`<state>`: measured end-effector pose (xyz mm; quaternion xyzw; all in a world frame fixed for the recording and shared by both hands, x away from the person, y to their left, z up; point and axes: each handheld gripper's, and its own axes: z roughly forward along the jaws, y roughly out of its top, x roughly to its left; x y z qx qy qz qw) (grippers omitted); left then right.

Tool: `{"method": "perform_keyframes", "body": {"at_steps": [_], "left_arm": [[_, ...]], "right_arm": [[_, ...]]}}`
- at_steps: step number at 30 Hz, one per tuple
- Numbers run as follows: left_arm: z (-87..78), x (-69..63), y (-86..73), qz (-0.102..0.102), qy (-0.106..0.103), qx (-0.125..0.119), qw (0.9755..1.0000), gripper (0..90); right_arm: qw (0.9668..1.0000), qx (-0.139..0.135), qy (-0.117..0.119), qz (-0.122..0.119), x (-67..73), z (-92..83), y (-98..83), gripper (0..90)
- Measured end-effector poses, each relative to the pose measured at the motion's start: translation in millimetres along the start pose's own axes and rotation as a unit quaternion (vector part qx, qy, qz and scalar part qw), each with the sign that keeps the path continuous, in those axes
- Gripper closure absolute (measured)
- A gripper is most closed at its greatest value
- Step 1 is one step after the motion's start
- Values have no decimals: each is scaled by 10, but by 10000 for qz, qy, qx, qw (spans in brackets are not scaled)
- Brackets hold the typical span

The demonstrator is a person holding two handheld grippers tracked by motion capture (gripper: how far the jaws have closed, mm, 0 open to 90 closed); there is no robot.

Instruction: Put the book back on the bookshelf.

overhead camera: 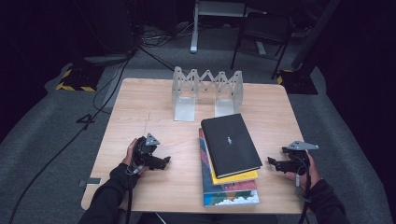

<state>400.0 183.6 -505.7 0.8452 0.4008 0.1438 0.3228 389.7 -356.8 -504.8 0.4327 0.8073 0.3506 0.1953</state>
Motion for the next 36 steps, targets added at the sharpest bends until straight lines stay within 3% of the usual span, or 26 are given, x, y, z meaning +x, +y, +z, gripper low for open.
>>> {"method": "perform_keyframes", "body": {"at_steps": [5, 10, 14, 17, 20, 23, 29, 36], "left_arm": [[55, -5, 67, 189, -138, 9, 9997, 1], [37, -51, 42, 119, -86, -5, 9999, 5], [6, -86, 12, 259, -219, 25, 9994, 5], [-26, -158, -11, 330, -237, 80, 9991, 6], [-55, -278, -37, 449, -377, 111, 9982, 17], [-58, -359, -34, 551, -462, 140, 9973, 20], [-49, -431, -12, 652, -542, 155, 9963, 37], [-61, -488, -10, 658, -540, 135, 9963, 80]], "right_arm": [[9999, 40, 118, -113, -21, -27, -16, 143], [9995, 48, 260, -169, -63, -36, -16, 157], [9993, 77, 321, -201, -82, -54, -2, 200], [9989, -93, 412, -182, -61, -143, 42, 224], [9982, -293, 422, -316, 31, -263, 138, 254], [9962, -515, 363, -600, 158, -414, 274, 314], [9911, -893, 670, -729, 323, -566, 507, 313], [9849, -1044, 1135, -788, 496, -621, 701, 287]]}}
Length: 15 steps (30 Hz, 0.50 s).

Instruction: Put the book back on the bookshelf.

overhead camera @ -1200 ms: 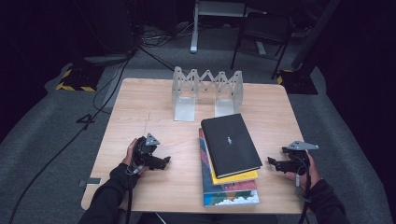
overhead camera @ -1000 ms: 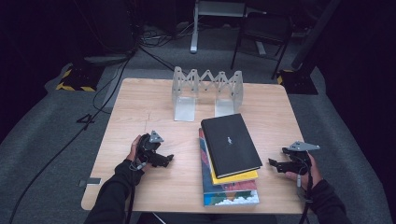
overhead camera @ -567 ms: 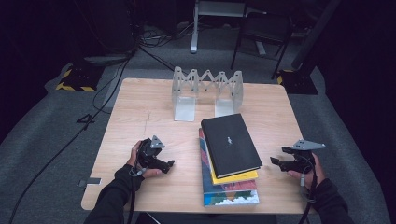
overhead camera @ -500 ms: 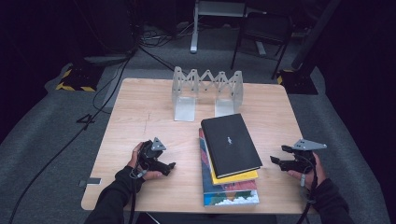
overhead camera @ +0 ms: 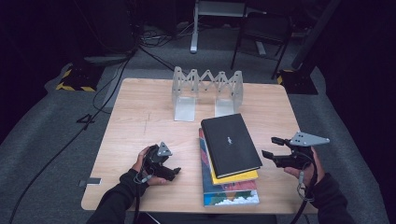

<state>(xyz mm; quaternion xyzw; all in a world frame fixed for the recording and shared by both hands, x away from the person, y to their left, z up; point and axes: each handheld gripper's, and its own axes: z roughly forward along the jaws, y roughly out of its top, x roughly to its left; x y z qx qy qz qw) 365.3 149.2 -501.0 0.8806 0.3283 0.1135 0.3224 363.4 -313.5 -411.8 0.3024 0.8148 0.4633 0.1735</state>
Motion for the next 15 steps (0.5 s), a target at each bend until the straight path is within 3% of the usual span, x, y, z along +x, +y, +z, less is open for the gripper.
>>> {"method": "perform_keyframes", "body": {"at_steps": [10, 15], "left_arm": [[1, -23, 4, 47, -31, -17, 10000, 92], [5, -31, 10, 47, -46, -37, 10000, 105]], "right_arm": [[9988, 166, 393, -222, 207, 136, 120, 248], [9979, 282, 582, -57, 210, 255, 97, 211]]}}
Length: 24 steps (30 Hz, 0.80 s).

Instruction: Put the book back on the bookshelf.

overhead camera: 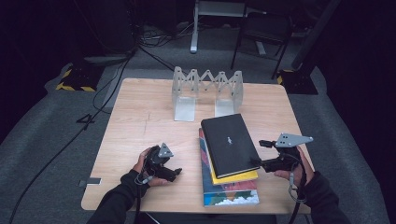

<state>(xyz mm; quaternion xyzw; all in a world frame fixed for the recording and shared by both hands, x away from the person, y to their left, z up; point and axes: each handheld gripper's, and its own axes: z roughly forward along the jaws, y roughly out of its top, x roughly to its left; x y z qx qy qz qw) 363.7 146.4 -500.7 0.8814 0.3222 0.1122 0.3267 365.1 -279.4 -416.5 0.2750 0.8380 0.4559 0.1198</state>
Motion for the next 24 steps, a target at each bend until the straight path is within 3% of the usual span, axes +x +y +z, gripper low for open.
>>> {"method": "perform_keyframes", "body": {"at_steps": [5, 8, 11, 12, 24], "left_arm": [[13, 8, 32, 10, 27, -42, 10000, 156], [36, 6, 63, -4, 47, -65, 10000, 178], [48, 6, 91, 69, 73, -64, 9999, 190], [61, 8, 121, 101, 55, -84, 9999, 210], [106, 68, 343, 114, -88, -339, 9993, 285]], "right_arm": [[9985, 67, 409, 364, -111, 78, -13, 156], [9970, 128, 635, 428, -134, 142, 4, 142], [9967, 143, 681, 414, -130, 169, 16, 141], [9954, 175, 813, 478, -118, 207, 23, 139], [9961, 218, 732, 437, -30, 223, 39, 134]]}}
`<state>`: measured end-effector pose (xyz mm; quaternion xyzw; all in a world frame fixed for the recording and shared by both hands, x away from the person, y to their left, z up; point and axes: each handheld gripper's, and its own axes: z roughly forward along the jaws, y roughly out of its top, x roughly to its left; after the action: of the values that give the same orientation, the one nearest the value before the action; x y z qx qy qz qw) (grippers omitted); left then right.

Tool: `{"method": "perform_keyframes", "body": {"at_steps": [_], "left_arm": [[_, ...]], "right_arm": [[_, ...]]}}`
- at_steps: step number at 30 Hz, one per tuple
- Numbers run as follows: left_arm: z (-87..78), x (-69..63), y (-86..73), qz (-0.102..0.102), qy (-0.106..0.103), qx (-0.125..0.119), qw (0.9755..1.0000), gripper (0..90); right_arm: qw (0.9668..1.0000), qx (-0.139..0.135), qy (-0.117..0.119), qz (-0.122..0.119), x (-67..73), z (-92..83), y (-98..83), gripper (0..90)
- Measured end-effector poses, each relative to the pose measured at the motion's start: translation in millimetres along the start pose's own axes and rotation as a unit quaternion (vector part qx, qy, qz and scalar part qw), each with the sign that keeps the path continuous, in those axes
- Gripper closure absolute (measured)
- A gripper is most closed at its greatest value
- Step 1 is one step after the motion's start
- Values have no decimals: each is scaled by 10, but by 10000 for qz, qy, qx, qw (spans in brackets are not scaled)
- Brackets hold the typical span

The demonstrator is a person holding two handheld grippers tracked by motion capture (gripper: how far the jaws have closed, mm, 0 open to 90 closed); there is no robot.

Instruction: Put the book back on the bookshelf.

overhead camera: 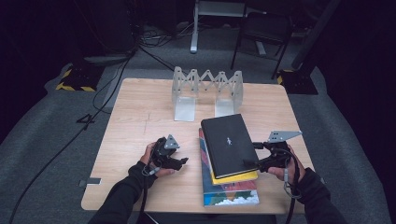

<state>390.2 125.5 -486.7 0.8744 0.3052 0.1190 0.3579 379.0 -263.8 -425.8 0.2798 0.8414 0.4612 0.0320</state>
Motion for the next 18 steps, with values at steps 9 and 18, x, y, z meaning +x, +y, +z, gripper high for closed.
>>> {"method": "perform_keyframes", "body": {"at_steps": [9, 18], "left_arm": [[87, -18, 246, 116, -20, -246, 9996, 296], [161, 2, 445, 145, 34, -476, 9988, 354]], "right_arm": [[10000, 4, -22, -10, 99, 7, -17, 132], [9999, 56, 14, -111, 198, 0, -32, 132]]}}
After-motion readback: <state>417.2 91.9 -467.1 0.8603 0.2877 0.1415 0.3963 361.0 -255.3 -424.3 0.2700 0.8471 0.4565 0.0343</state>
